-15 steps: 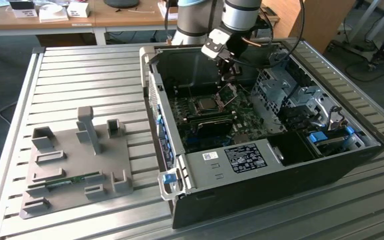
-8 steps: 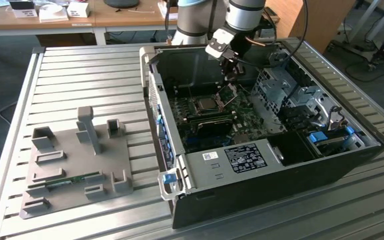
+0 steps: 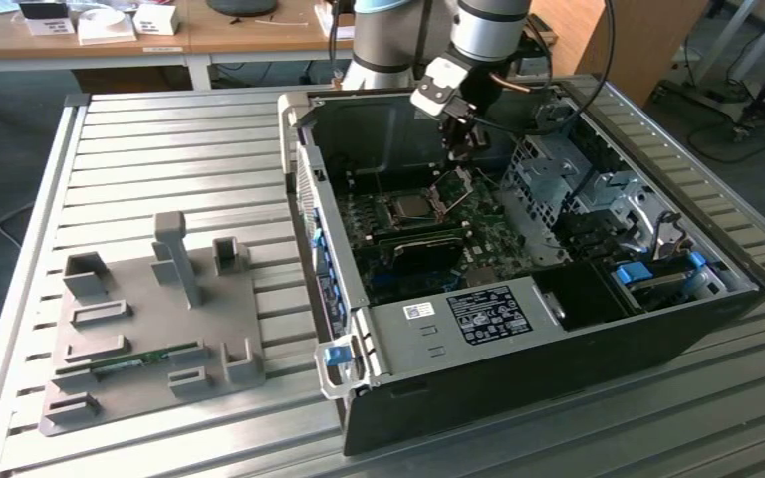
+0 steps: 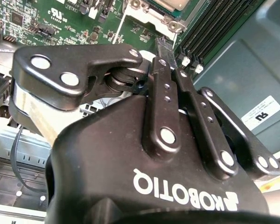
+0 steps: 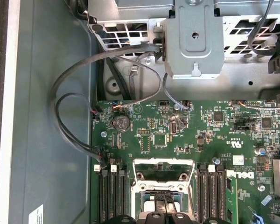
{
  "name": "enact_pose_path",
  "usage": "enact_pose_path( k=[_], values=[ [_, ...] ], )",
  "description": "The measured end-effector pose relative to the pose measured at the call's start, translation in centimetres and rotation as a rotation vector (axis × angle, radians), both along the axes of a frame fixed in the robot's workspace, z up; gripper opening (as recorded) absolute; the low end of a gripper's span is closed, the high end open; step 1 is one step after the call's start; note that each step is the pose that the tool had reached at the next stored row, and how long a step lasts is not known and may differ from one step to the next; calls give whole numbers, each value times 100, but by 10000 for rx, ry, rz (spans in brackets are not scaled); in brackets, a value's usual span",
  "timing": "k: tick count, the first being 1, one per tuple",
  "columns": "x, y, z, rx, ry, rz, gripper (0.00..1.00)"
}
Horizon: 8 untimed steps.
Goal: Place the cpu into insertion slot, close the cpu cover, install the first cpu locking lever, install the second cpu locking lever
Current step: 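Close the cpu cover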
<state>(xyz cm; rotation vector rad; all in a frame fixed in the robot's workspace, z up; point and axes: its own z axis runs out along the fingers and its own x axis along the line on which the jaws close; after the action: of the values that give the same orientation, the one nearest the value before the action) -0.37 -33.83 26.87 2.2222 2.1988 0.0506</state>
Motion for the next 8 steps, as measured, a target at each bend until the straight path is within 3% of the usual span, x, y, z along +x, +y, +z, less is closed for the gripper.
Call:
enact_pose_path(
  k=[8],
  values=[
    [29, 0, 0, 0, -1, -1, 11]
  ],
)
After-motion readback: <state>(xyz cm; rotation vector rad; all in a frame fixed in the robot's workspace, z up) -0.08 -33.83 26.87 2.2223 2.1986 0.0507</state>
